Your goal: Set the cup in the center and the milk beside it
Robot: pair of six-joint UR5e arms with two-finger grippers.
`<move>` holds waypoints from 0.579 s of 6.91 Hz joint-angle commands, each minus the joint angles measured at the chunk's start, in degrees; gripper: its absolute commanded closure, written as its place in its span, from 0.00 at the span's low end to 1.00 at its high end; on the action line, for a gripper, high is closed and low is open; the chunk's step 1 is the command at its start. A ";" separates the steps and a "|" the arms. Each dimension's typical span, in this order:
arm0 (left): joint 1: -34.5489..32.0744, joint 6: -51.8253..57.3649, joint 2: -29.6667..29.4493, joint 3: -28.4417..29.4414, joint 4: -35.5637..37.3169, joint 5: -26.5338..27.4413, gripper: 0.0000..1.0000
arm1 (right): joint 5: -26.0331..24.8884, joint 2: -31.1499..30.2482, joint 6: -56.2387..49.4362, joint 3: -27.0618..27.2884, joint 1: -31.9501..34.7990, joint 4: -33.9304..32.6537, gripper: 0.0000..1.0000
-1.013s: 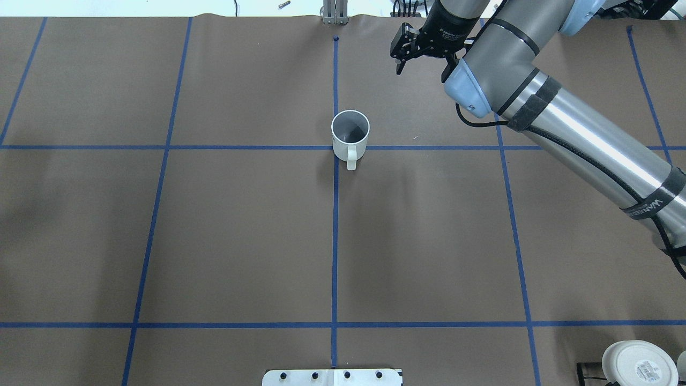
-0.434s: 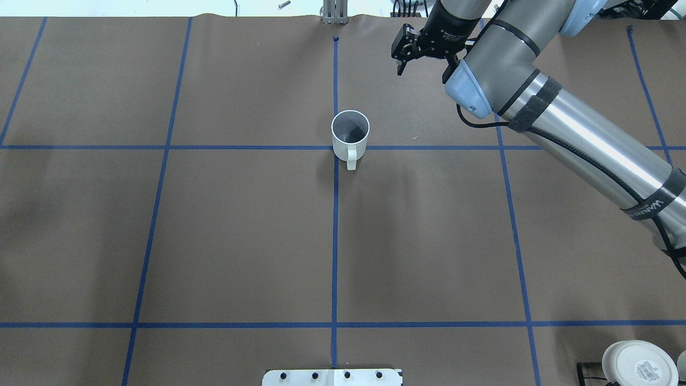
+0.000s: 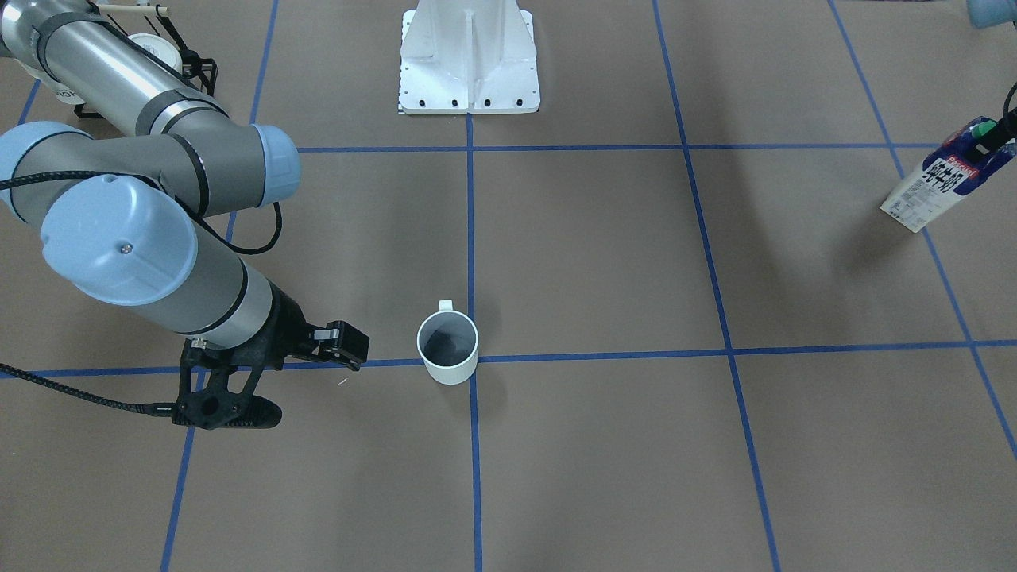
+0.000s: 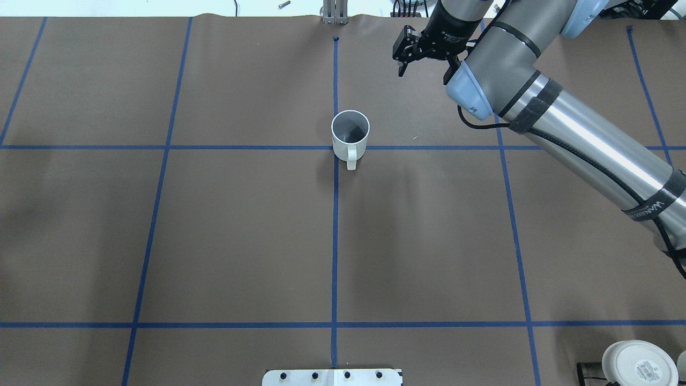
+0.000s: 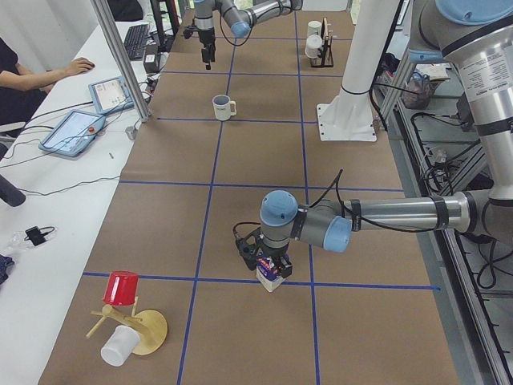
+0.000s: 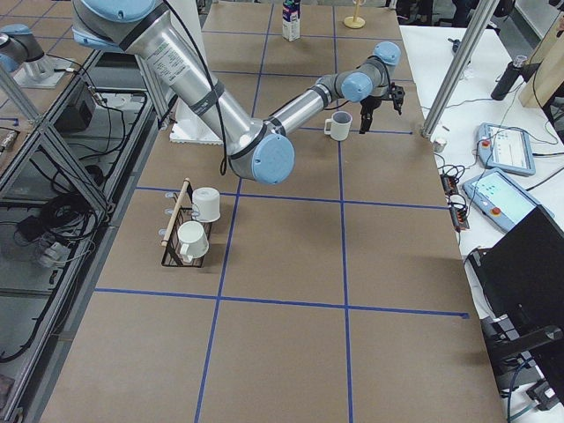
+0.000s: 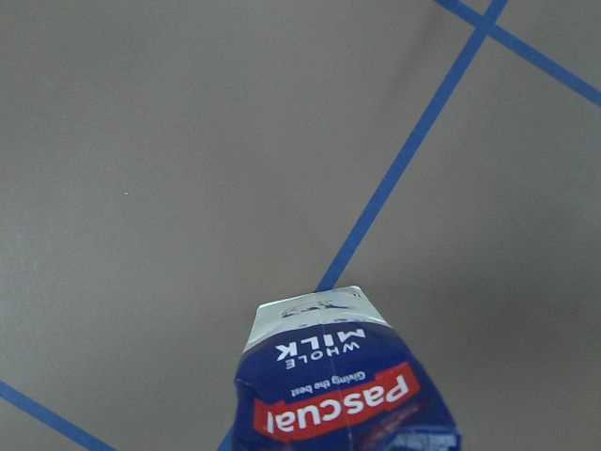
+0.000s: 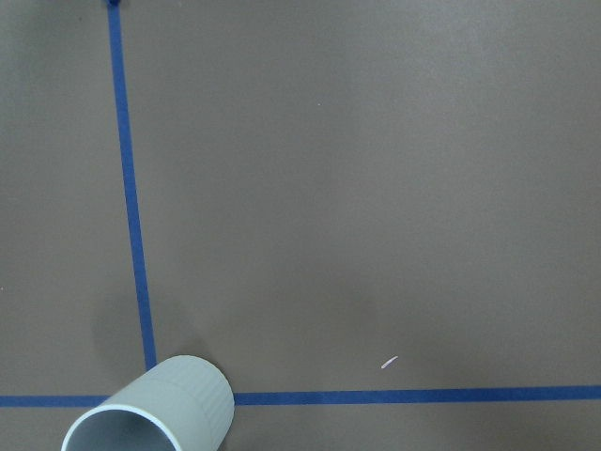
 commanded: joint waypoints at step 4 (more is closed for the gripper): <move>0.83 0.14 0.07 0.18 0.07 -1.04 0.71 | -0.19 -0.93 -0.08 1.13 -0.12 0.09 0.00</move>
